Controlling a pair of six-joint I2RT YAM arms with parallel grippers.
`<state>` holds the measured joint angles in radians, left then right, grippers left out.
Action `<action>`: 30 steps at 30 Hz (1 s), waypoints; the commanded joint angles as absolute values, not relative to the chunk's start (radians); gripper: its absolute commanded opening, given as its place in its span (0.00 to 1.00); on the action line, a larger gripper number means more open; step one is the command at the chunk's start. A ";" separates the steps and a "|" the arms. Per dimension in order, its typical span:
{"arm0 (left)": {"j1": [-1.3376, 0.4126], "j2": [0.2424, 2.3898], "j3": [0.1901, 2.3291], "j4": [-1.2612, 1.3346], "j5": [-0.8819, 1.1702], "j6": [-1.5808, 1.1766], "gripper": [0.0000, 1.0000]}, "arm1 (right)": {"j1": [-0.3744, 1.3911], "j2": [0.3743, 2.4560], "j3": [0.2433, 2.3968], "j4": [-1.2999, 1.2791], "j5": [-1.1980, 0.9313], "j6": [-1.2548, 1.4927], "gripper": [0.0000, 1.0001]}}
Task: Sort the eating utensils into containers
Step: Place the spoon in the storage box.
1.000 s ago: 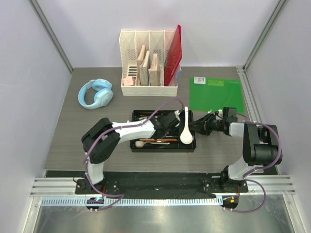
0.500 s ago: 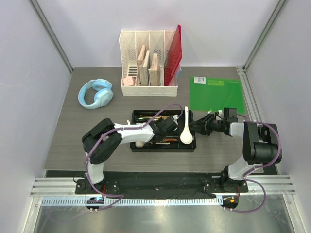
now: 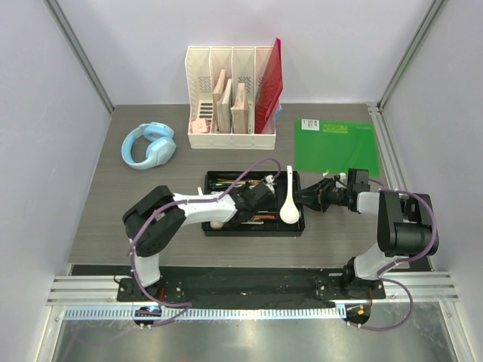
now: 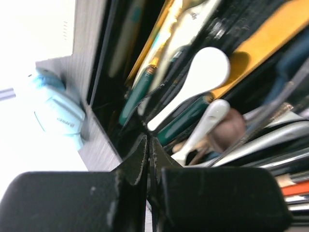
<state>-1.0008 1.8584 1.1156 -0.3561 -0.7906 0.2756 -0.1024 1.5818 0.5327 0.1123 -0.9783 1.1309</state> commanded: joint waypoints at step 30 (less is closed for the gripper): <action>-0.419 1.733 1.154 -0.632 -0.149 -0.669 0.50 | -0.106 1.649 0.546 -0.077 -0.761 1.022 0.37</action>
